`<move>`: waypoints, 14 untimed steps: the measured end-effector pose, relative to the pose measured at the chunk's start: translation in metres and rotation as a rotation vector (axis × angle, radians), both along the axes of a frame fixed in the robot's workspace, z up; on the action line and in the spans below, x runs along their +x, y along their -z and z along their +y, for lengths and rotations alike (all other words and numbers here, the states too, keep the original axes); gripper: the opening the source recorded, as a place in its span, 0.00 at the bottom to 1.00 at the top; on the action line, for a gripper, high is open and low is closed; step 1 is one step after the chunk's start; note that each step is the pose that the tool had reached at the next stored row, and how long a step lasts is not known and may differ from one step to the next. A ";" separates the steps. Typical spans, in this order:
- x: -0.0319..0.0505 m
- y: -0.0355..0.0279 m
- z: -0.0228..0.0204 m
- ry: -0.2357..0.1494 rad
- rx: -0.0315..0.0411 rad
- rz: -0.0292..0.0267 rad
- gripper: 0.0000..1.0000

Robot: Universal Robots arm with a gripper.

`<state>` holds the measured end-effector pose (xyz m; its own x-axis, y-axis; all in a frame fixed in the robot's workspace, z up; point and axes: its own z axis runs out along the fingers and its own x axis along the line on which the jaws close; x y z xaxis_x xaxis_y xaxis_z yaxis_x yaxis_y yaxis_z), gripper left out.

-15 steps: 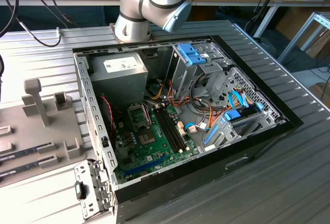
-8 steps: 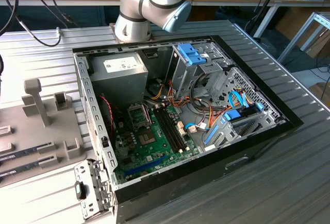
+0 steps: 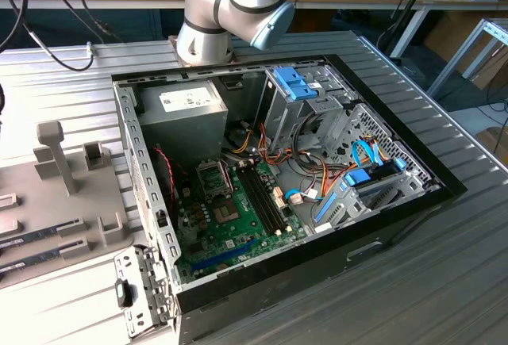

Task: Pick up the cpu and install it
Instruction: 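Pick up the cpu and move it towards the insertion slot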

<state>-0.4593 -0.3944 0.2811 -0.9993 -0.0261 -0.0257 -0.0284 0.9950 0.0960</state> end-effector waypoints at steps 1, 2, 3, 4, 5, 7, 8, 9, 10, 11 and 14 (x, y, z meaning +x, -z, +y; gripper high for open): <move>0.0000 -0.0003 0.0000 0.000 0.0000 0.0000 0.47; 0.0000 -0.0008 0.0000 0.000 0.0001 0.0000 0.47; 0.0000 -0.0010 0.0000 0.000 0.0002 0.0000 0.47; 0.0000 -0.0013 0.0000 0.000 0.0002 -0.0001 0.47; 0.0000 -0.0015 0.0000 0.000 0.0002 -0.0001 0.47; 0.0000 -0.0021 0.0000 0.000 0.0002 0.0000 0.47; 0.0000 -0.0024 0.0000 0.000 0.0003 0.0000 0.47; 0.0000 -0.0027 0.0000 0.000 0.0002 0.0001 0.47; 0.0000 -0.0030 0.0000 0.000 0.0003 0.0000 0.47; 0.0000 -0.0033 0.0000 0.000 0.0003 0.0000 0.47; 0.0000 -0.0047 0.0000 0.000 0.0005 0.0000 0.47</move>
<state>-0.4593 -0.3944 0.2858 -0.9993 -0.0260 -0.0257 -0.0284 0.9949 0.0965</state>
